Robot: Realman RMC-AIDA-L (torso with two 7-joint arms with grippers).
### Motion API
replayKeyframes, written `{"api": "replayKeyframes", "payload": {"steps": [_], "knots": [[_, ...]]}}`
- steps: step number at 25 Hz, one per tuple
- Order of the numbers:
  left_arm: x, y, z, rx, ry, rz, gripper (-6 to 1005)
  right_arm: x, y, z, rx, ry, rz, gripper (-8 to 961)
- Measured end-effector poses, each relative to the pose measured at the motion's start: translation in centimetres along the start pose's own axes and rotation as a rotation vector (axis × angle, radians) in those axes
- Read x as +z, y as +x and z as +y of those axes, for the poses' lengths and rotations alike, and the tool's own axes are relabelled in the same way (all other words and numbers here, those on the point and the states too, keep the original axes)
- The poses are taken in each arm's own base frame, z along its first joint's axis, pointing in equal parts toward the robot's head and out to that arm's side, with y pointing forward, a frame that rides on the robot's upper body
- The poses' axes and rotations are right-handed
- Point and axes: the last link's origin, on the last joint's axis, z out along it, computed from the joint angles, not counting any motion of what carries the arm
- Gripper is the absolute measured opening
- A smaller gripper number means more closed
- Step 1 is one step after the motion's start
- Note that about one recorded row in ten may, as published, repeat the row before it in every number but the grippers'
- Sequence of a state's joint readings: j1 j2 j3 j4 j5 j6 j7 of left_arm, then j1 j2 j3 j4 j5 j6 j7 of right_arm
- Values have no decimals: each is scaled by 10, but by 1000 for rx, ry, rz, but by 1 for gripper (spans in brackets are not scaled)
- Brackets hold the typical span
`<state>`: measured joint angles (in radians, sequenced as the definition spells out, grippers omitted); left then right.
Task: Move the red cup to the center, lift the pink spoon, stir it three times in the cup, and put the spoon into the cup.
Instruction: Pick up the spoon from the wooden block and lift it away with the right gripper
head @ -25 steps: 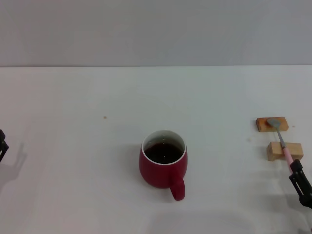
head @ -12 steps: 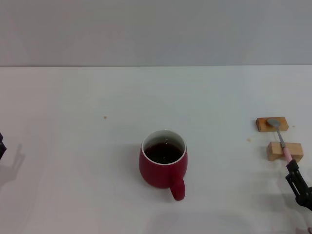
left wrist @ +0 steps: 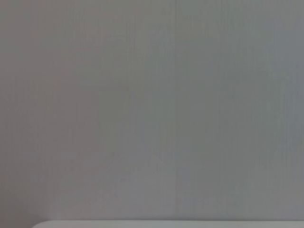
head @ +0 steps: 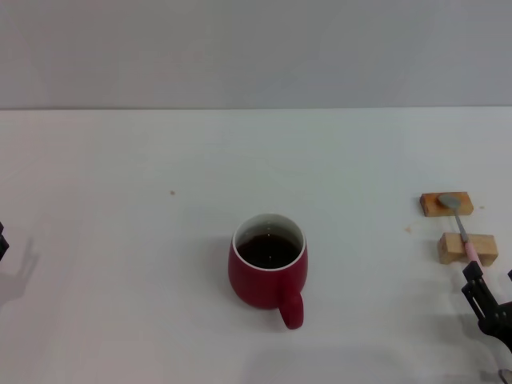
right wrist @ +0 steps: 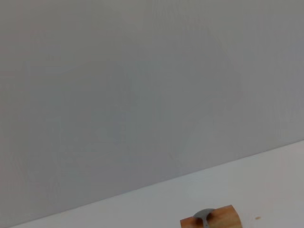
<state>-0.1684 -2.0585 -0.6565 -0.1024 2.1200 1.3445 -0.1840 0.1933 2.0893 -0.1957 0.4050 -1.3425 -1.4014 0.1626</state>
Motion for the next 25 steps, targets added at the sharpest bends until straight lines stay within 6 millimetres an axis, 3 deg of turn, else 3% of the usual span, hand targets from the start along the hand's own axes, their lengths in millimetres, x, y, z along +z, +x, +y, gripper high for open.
{"api": "replayKeyframes", "payload": {"steps": [25], "knots": [[3, 0, 2, -2, -4, 1, 852, 1, -1, -2, -1, 17, -7, 751]]}}
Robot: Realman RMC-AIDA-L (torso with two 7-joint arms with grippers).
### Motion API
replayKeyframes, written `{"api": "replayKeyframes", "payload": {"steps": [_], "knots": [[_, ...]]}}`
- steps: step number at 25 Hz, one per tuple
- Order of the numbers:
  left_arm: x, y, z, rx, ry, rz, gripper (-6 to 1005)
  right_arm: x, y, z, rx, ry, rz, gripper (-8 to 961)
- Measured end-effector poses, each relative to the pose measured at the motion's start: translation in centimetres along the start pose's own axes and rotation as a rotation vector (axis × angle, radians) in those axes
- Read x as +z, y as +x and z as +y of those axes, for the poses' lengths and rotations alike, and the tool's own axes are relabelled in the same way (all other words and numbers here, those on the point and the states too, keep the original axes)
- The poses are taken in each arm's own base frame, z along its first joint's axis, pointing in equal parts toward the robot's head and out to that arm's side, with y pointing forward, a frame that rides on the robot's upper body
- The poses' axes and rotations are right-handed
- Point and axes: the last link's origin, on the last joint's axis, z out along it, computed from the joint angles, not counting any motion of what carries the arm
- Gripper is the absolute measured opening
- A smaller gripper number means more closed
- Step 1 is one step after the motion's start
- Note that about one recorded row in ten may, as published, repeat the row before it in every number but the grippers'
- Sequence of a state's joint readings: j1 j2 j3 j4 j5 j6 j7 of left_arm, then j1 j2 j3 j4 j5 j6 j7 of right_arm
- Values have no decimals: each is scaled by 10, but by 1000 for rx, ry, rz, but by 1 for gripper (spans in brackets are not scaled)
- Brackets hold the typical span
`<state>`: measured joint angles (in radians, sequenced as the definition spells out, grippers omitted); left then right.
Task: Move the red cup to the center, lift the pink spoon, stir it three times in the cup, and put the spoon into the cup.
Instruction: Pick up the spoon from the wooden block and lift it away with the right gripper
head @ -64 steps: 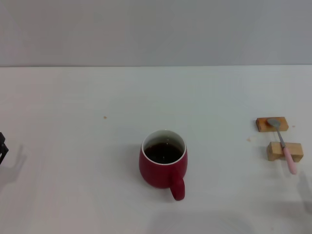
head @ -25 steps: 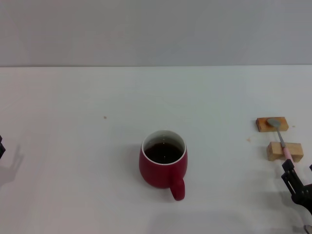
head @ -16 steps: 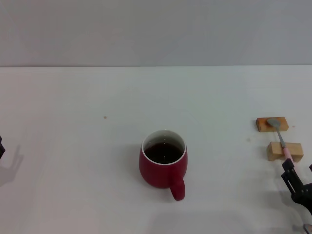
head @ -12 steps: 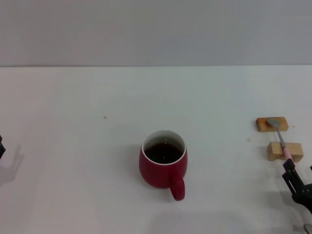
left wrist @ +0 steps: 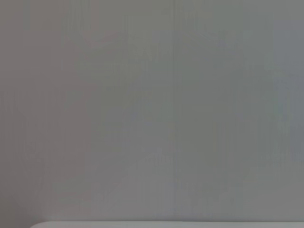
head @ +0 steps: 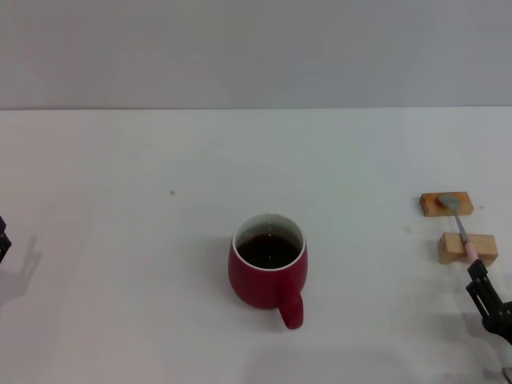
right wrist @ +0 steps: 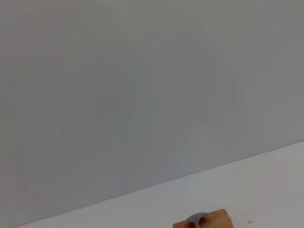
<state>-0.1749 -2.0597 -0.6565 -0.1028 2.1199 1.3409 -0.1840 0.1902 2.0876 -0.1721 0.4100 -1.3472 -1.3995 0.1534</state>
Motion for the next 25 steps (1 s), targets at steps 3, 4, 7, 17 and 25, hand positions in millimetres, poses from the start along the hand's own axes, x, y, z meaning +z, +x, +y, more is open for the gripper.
{"api": "replayKeyframes", "payload": {"steps": [3, 4, 7, 17, 25], "knots": [[0, 0, 0, 0, 0, 0, 852, 0, -1, -1, -32, 3, -5, 751], [0, 0, 0, 0, 0, 0, 852, 0, -1, -1, -32, 3, -5, 751], [0, 0, 0, 0, 0, 0, 852, 0, -1, 1, -50, 1, -10, 751], [1, 0, 1, 0, -2, 2, 852, 3, 0, 3, -91, -7, -2, 751], [1, 1, 1, -4, -3, 4, 852, 7, 4, 5, -94, -15, 32, 750]]}}
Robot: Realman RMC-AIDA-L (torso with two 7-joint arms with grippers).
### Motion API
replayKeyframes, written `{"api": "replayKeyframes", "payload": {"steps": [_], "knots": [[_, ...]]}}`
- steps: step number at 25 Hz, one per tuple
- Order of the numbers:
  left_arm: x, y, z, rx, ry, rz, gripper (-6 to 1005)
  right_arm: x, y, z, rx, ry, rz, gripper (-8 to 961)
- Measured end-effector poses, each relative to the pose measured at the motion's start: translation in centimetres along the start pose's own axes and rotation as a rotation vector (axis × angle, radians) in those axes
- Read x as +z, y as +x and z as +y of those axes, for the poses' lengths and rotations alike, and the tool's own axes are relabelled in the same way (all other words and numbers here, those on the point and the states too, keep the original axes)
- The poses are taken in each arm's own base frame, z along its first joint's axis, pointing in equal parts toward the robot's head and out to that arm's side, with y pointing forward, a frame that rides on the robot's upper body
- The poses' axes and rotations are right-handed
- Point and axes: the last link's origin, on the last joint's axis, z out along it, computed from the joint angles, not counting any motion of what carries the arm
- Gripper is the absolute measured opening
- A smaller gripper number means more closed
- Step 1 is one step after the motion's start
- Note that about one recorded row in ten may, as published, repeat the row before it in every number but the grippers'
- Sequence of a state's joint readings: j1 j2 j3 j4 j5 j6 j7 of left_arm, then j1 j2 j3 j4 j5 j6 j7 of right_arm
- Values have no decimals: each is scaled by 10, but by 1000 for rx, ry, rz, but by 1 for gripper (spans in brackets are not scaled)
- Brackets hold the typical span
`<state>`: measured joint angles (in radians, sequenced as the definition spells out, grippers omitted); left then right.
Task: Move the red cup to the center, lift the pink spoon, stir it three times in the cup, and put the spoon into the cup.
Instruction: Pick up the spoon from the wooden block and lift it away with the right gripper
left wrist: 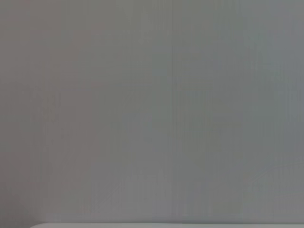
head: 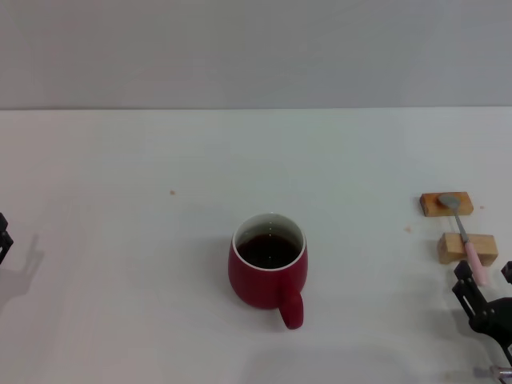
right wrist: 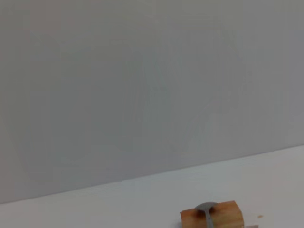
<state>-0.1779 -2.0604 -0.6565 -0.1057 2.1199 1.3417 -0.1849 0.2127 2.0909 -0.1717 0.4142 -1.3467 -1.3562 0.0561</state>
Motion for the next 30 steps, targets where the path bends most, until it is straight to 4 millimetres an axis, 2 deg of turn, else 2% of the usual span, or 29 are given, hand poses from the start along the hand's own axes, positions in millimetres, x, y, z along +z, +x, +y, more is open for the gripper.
{"api": "replayKeyframes", "payload": {"steps": [20, 25, 30], "knots": [[-4, -1, -1, -5, 7, -3, 852, -3, -1, -3, 14, 26, -14, 751], [-5, -1, -2, -5, 8, -4, 852, -4, -1, -2, 17, 19, -13, 666], [-5, -1, -2, -5, 7, -3, 852, -3, 0, -1, 18, 13, -9, 521]]}}
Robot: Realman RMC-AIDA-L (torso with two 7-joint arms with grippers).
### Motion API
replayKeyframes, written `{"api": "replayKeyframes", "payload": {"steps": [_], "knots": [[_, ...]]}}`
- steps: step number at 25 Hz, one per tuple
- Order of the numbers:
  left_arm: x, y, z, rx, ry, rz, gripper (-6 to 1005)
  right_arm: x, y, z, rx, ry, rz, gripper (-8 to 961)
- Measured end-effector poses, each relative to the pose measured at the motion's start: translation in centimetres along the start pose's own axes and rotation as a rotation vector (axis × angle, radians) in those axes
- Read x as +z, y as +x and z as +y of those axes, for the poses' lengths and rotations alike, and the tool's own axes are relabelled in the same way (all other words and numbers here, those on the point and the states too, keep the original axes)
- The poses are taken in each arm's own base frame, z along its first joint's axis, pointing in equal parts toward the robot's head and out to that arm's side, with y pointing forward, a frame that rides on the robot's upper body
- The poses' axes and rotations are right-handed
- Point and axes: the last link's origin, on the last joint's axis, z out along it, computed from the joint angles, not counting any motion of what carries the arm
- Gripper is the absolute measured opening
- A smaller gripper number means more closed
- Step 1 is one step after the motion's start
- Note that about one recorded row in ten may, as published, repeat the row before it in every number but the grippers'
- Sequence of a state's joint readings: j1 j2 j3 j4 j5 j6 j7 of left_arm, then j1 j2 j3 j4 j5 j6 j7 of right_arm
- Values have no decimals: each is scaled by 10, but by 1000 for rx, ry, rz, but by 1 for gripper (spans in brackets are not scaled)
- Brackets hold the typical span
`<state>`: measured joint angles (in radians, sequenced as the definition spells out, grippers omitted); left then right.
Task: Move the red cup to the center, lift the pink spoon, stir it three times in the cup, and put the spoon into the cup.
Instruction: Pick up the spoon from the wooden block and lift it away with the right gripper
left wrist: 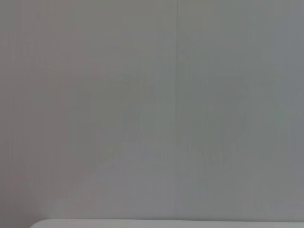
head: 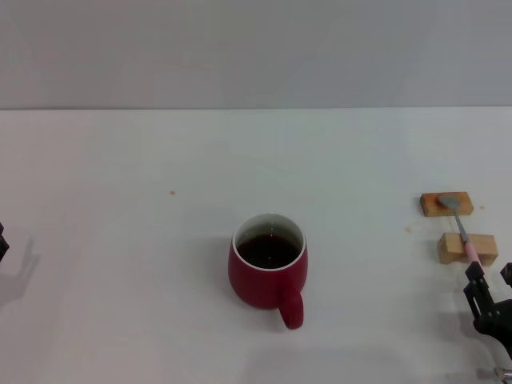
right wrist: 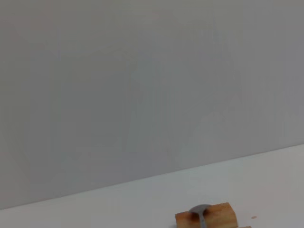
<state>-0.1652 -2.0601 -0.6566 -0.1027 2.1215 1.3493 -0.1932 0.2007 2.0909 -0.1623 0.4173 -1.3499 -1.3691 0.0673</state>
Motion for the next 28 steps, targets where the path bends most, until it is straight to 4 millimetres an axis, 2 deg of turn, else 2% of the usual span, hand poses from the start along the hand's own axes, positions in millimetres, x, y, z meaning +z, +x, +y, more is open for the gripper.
{"api": "replayKeyframes", "payload": {"steps": [19, 28], "knots": [[0, 0, 0, 0, 1, 0, 852, 8, 0, 1, -3, -12, 15, 527], [0, 0, 0, 0, 1, 0, 852, 9, -1, 2, -3, -14, 13, 494]]}}
